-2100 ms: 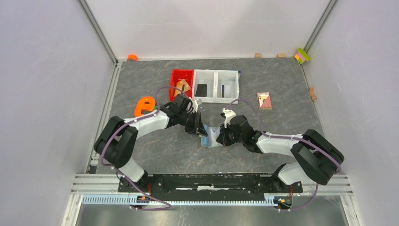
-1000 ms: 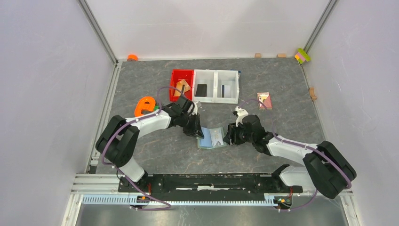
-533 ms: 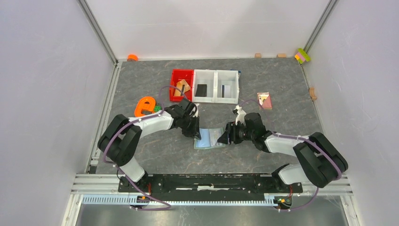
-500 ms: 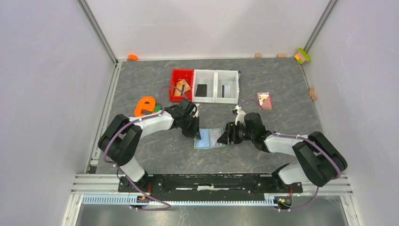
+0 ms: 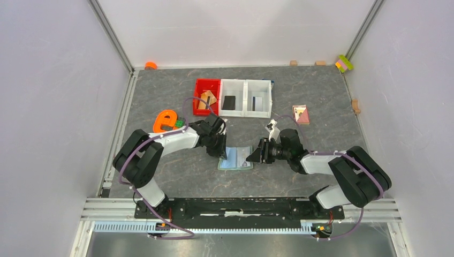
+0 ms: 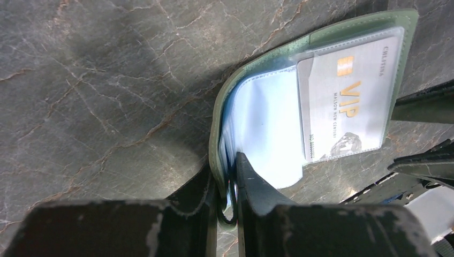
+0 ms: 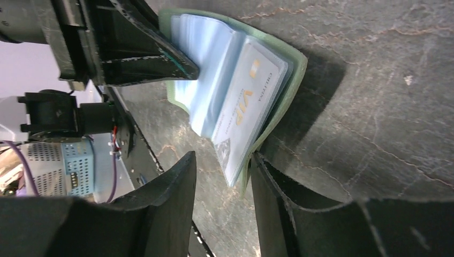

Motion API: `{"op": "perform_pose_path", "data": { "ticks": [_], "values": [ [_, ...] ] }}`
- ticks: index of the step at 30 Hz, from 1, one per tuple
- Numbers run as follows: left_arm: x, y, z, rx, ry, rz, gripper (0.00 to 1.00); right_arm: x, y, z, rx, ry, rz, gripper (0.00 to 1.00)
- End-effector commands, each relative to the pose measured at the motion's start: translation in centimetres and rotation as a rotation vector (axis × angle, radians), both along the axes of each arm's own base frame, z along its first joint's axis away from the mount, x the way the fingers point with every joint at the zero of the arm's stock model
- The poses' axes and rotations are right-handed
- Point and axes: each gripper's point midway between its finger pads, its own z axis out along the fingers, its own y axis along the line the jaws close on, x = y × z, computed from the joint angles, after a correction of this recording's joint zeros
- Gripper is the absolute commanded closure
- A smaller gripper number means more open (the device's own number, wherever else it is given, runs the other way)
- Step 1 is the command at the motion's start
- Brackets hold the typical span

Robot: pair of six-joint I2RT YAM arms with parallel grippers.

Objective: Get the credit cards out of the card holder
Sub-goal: Remove the credit card from the card holder.

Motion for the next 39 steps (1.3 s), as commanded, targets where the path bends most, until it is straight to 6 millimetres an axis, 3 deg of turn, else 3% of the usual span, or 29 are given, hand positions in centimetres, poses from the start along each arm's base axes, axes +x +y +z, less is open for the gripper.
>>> {"op": "perform_pose_path", "data": {
  "ticks": [1,7,14,20,23,25,30,35,39],
  "values": [
    [-0.5,-1.0,-1.0,-0.003,-0.007,-0.029,0.98,-0.4,1.6,2.5,0.127,-0.010,0.037,0.55],
    [-0.6,-1.5,-0.8,-0.026,-0.014,-0.026,0.98,-0.4,1.6,2.0,0.114,-0.004,0.041,0.56],
    [-0.5,-1.4,-0.8,-0.019,-0.019,-0.025,0.98,0.0,0.5,-0.3,-0.015,-0.005,0.032,0.58],
    [-0.1,-0.9,-0.5,0.007,-0.044,-0.009,0.97,0.7,0.5,0.5,-0.020,-0.047,0.028,0.88],
    [0.6,-0.3,0.7,0.018,-0.105,0.016,0.89,1.1,0.4,1.4,-0.018,-0.077,0.023,0.96],
    [1.1,0.5,1.5,0.045,-0.146,0.040,0.78,1.2,0.3,2.0,0.002,-0.083,0.013,1.00],
    [1.9,1.9,3.8,0.083,-0.213,0.098,0.61,0.7,0.2,3.6,0.113,-0.070,-0.007,1.00],
    [1.7,0.8,8.6,-0.080,-0.302,0.127,0.54,0.7,0.3,4.8,0.145,-0.087,-0.013,1.00],
    [1.4,0.7,11.3,-0.142,-0.336,0.133,0.52,0.8,0.3,5.5,0.149,-0.098,-0.017,1.00]
  ]
}}
